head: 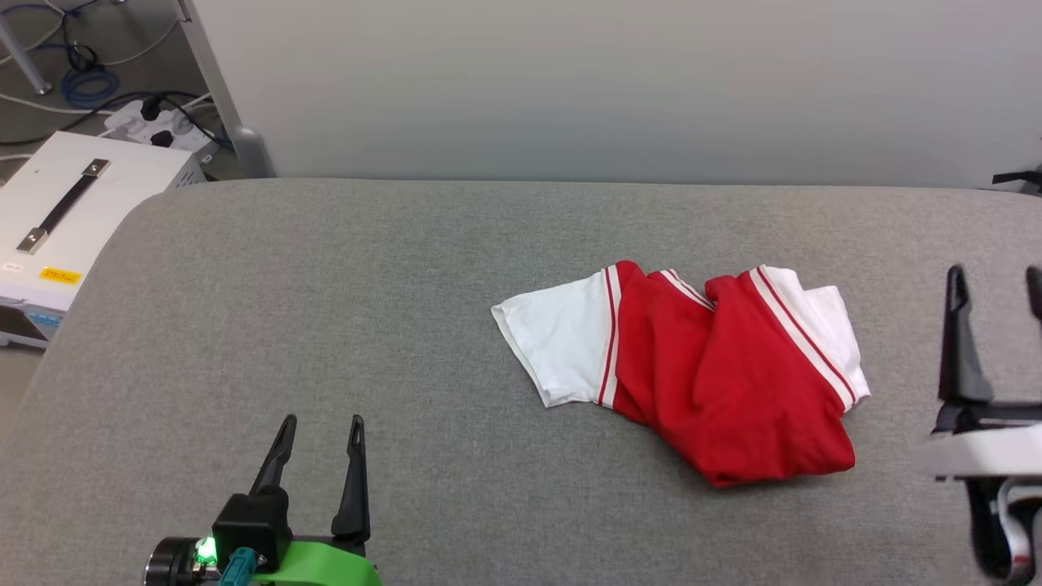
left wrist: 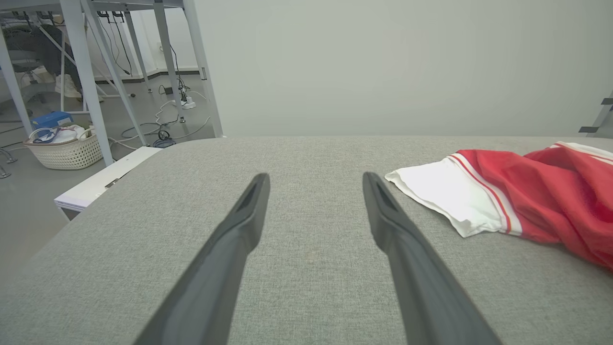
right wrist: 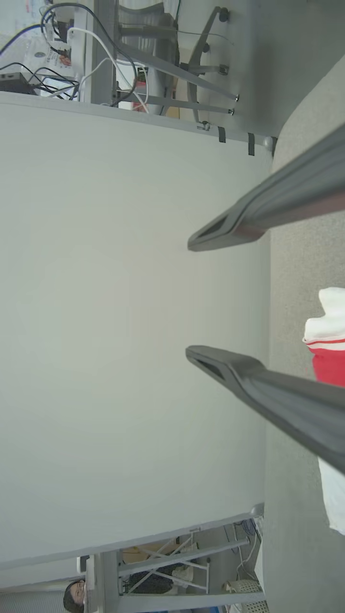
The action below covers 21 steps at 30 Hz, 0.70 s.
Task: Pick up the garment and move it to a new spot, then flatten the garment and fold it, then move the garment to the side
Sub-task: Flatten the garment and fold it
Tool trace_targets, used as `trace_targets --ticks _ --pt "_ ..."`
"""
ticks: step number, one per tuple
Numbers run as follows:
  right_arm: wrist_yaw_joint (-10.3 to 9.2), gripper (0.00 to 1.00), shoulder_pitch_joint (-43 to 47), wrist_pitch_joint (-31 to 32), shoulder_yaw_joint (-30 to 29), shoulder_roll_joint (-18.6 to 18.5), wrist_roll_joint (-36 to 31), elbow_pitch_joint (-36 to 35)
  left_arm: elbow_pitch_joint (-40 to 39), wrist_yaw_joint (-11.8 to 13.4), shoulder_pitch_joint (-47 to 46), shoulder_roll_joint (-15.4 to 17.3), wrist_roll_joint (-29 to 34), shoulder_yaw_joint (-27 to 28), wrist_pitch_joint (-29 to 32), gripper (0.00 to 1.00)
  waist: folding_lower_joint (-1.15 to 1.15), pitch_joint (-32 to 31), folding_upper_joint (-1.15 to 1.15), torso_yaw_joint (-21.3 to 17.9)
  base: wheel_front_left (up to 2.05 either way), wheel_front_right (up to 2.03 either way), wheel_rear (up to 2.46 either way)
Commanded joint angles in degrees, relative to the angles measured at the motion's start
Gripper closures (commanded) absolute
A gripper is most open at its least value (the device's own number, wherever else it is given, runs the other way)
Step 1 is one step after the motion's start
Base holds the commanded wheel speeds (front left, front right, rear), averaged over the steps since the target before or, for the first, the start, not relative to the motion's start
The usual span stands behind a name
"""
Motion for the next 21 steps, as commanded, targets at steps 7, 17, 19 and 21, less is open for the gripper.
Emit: trace_targets --ticks 7,17,19,21 --pt "-0.03 0.00 -14.22 -0.52 1.58 -9.72 1.93 2.02 -1.04 -0.65 -3.85 -0.59 0.80 -0.46 -0.33 0.00 0.00 6.23 0.00 1.33 0.00 0.00 0.00" --pt "-0.03 0.00 -28.37 21.88 16.86 -26.74 15.50 13.82 -2.68 -0.43 -8.72 -0.96 0.81 -1.19 -0.33 0.00 0.00 12.96 0.00 3.61 0.00 0.00 0.00" --pt "-0.03 0.00 -29.81 28.93 20.76 -29.92 19.34 15.31 -3.04 -0.36 -9.49 -1.01 0.69 -1.36 -0.33 0.00 0.00 14.13 0.00 4.02 0.00 0.00 0.00" --pt "-0.03 0.00 -30.96 35.54 24.16 -32.75 22.82 16.60 -3.33 -0.29 -10.23 -1.04 0.58 -1.64 -0.33 0.00 0.00 15.35 0.00 4.49 0.00 0.00 0.00"
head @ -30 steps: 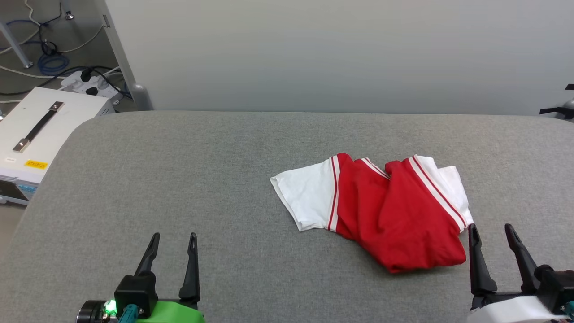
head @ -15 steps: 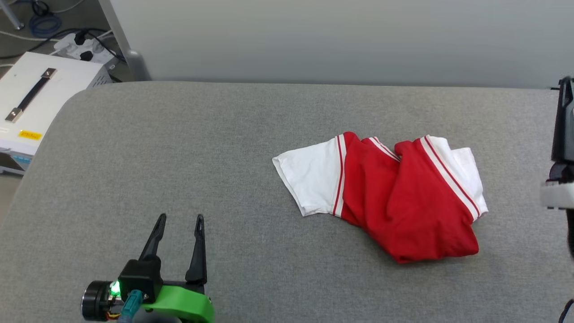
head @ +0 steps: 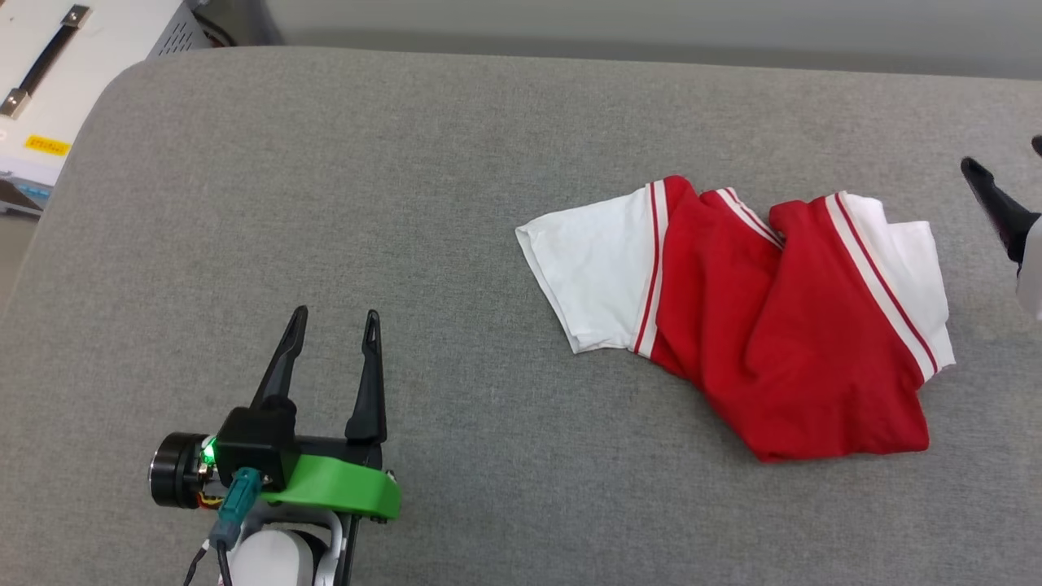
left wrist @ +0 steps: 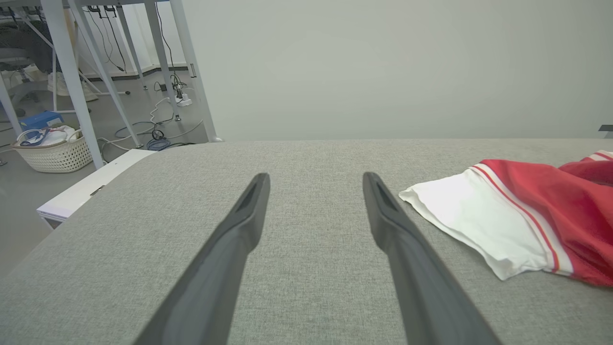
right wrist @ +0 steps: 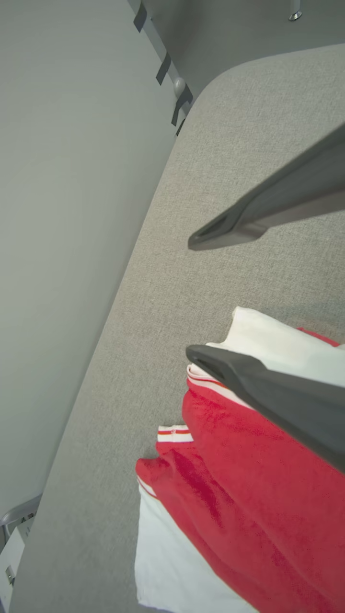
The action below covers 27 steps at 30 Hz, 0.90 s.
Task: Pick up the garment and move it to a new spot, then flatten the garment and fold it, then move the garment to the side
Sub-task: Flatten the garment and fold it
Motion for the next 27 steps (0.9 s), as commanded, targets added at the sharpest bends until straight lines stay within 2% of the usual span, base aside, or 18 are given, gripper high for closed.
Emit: trace_targets --ticks 1,5,9,14,21,22,23,27 --pt "-0.03 0.00 -1.43 3.17 1.50 -1.38 2.03 0.99 -0.38 0.16 -1.30 -0.34 0.02 -0.33 -0.33 0.00 -0.01 2.92 0.00 1.68 0.00 0.00 0.00" --pt "-0.03 0.00 -3.49 12.31 5.48 -3.85 7.23 3.73 -0.67 0.35 -2.76 -0.38 -0.27 -1.03 -0.33 0.00 -0.01 5.39 0.00 2.80 0.00 0.00 0.00" --pt "-0.03 0.00 -5.70 17.62 8.37 -4.45 9.04 6.41 -0.95 0.76 -4.00 -0.40 -0.75 -1.97 -0.33 0.00 -0.01 7.77 0.00 3.96 0.00 0.00 0.00" --pt "-0.03 0.00 -7.19 19.42 11.49 -3.86 8.60 10.69 -1.10 1.49 -5.51 -0.41 -1.53 -3.26 -0.33 0.00 -0.01 10.48 0.00 5.53 0.00 0.00 0.00" --pt "-0.03 0.00 -4.72 20.59 15.41 -2.35 10.20 17.76 -0.83 2.47 -5.98 -0.42 -1.98 -3.98 -0.33 0.00 -0.01 11.25 0.00 6.45 0.00 0.00 0.00" --pt "-0.03 0.62 -4.60 20.04 15.64 -2.33 10.48 18.20 -0.77 2.56 -5.89 -0.42 -1.93 -3.87 -0.33 0.00 -0.01 11.05 0.00 6.33 0.00 0.00 0.00" --pt "-0.03 1.00 -4.62 19.18 15.77 -2.41 10.58 18.35 -0.70 2.60 -5.80 -0.42 -1.89 -3.72 -0.33 0.00 -0.01 10.82 0.00 6.19 0.00 0.00 0.00" --pt "-0.03 1.00 -5.42 13.89 15.32 -3.16 10.73 18.20 -0.48 2.76 -5.40 -0.42 -1.67 -3.05 -0.33 0.00 -0.01 9.21 0.00 5.14 0.00 0.00 0.00"
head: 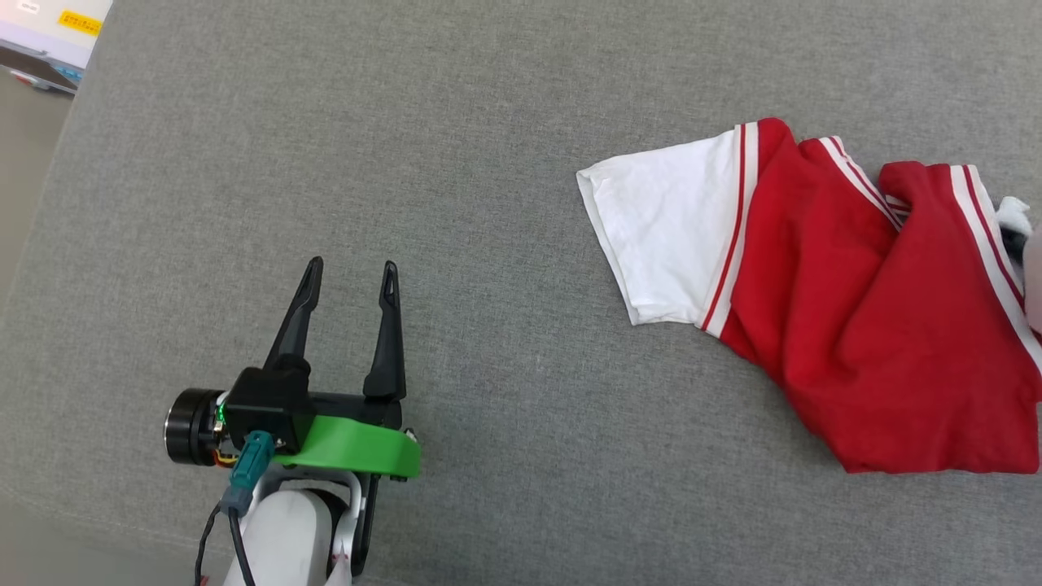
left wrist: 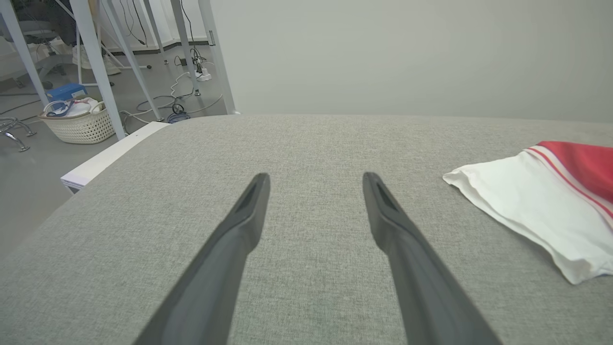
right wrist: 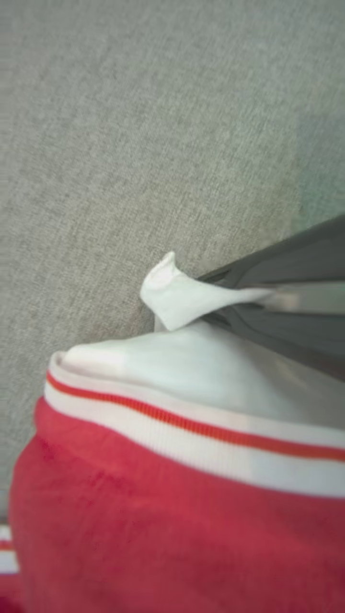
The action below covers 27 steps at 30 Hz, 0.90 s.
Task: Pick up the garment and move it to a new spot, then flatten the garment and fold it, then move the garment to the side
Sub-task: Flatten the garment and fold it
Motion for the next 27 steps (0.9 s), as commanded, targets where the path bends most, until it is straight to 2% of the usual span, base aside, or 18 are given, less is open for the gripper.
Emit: trace_targets --ticks 1,7,11,14,20,24,25,26,27 --pt "-0.03 1.00 1.51 -1.52 1.10 0.68 0.15 1.47 0.11 0.18 -0.12 -0.28 0.24 0.25 -0.33 0.00 0.00 -1.62 0.00 -1.27 0.00 0.00 0.00" --pt "-0.03 1.00 1.79 -8.07 -3.34 -2.51 1.28 2.29 0.40 -0.11 0.98 -0.28 0.65 0.50 -0.33 0.00 0.00 -4.57 0.00 -2.71 0.00 0.00 0.00" --pt "-0.03 1.00 4.66 -9.66 -6.43 -4.87 2.17 5.14 0.57 -0.37 1.56 -0.28 0.85 0.64 -0.33 0.00 0.00 -5.75 0.00 -2.74 0.00 0.00 0.00" --pt "-0.03 1.00 7.72 -9.79 -8.14 -5.32 2.41 8.43 0.52 -0.56 1.99 -0.28 1.05 0.85 -0.33 0.00 0.00 -6.10 0.00 -2.59 0.00 0.00 0.00" --pt "-0.03 1.00 13.66 -8.96 -11.40 -3.49 3.16 17.20 0.84 -0.88 2.84 -0.28 1.38 1.20 -0.33 0.00 0.00 -7.07 0.00 -2.04 0.00 0.00 0.00" --pt "-0.03 1.00 14.70 -11.93 -13.08 -1.23 3.82 18.39 1.31 -0.96 3.70 -0.28 1.71 2.00 -0.33 0.00 0.00 -8.72 0.00 -2.60 0.00 0.00 0.00" --pt "-0.03 0.03 14.67 -13.81 -13.64 -0.79 3.91 17.85 1.42 -1.02 3.97 -0.28 1.83 2.28 -0.33 0.00 0.00 -9.28 0.00 -2.85 0.00 0.00 0.00" --pt "-0.03 0.00 14.61 -15.58 -14.04 -0.58 3.70 17.39 1.53 -1.11 4.17 -0.28 1.93 2.46 -0.33 0.00 0.00 -9.87 0.00 -3.08 0.00 0.00 0.00" --pt "-0.03 0.00 14.18 -23.84 -15.50 -0.03 1.46 14.90 1.79 -1.43 4.95 -0.28 2.32 3.00 -0.33 0.00 0.00 -11.90 0.00 -4.05 0.00 0.00 0.00"
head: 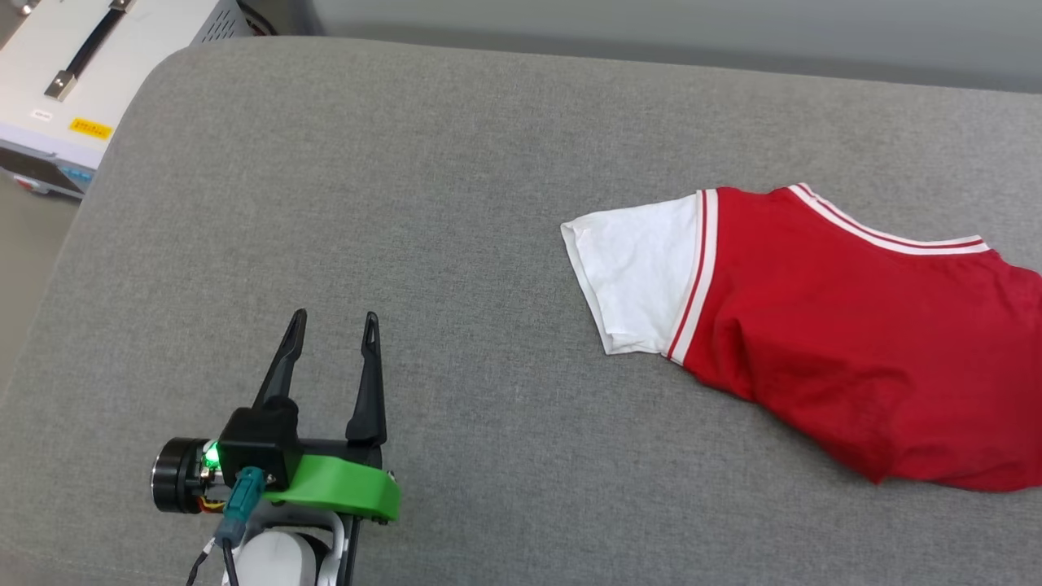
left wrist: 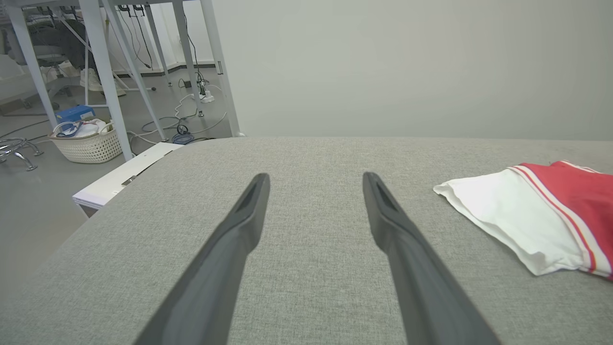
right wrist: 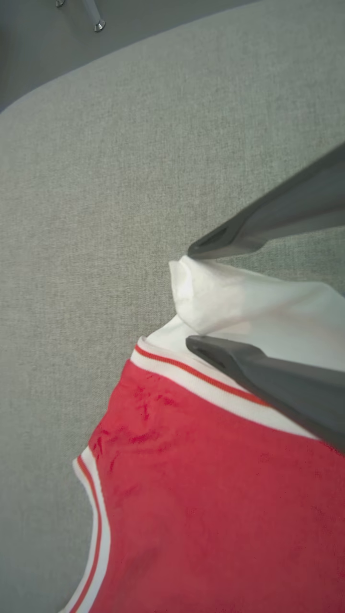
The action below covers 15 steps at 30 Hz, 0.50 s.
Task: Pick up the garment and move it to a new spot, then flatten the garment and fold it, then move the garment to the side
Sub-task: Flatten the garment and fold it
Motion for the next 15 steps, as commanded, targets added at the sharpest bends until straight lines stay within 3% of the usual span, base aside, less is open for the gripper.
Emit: trace_targets --ticks 1,3,9,15 --pt "-0.02 0.00 0.07 -3.76 -1.04 0.46 -1.19 -1.20 0.18 -0.39 0.74 -0.25 0.64 0.43 -0.33 0.00 0.00 -2.35 0.00 -1.42 0.00 0.00 0.00" --pt "-0.02 0.00 -0.24 -10.57 -3.02 1.65 -3.67 -3.09 0.25 -0.69 1.27 -0.13 0.79 0.96 -0.33 0.00 0.00 -3.75 0.00 -2.27 0.00 0.00 0.00" --pt "-0.02 0.00 1.49 -22.27 -8.86 7.13 -11.00 -9.63 0.39 -1.67 1.11 0.54 0.56 2.87 -0.33 0.00 0.00 -6.28 0.00 -4.38 0.00 0.00 0.00" --pt "-0.02 0.00 7.46 -25.21 -16.36 16.13 -19.53 -21.93 1.90 -3.63 -4.31 2.38 -0.22 4.44 -0.33 0.00 0.00 -6.90 0.00 -5.74 0.00 0.00 0.00"
